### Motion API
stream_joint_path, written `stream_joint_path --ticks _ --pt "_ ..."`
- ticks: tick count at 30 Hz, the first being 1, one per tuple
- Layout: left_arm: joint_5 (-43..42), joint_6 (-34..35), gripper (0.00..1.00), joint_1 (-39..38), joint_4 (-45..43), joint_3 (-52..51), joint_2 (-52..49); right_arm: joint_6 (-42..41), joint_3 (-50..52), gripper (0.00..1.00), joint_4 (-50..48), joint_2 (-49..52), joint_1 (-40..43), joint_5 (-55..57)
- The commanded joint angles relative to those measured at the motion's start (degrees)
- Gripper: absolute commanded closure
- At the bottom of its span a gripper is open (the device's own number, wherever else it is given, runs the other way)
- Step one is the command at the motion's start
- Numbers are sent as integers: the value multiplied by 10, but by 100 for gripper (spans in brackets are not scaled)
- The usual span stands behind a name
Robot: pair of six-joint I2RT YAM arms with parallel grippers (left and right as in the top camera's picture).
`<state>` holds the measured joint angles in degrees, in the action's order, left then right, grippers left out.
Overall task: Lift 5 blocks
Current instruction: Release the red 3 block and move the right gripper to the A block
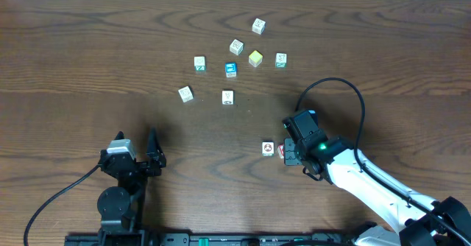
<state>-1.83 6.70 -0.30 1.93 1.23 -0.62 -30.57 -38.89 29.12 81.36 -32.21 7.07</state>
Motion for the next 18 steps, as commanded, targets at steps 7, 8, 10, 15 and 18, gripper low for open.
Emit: stream_joint_path --ticks 7,8,10,15,18 --pt "3 5 23 -2 21 -10 4 -7 -7 99 0 4 -2 -55" --pt "3 5 23 -2 21 -10 4 -7 -7 99 0 4 -2 -59" --pt "3 5 23 -2 21 -10 4 -7 -7 99 -1 4 -2 -61" --pt "3 5 23 -2 21 -10 4 -7 -7 99 0 4 -2 -61" --pt "3 5 23 -2 21 -10 4 -7 -7 99 -2 4 -2 -61"
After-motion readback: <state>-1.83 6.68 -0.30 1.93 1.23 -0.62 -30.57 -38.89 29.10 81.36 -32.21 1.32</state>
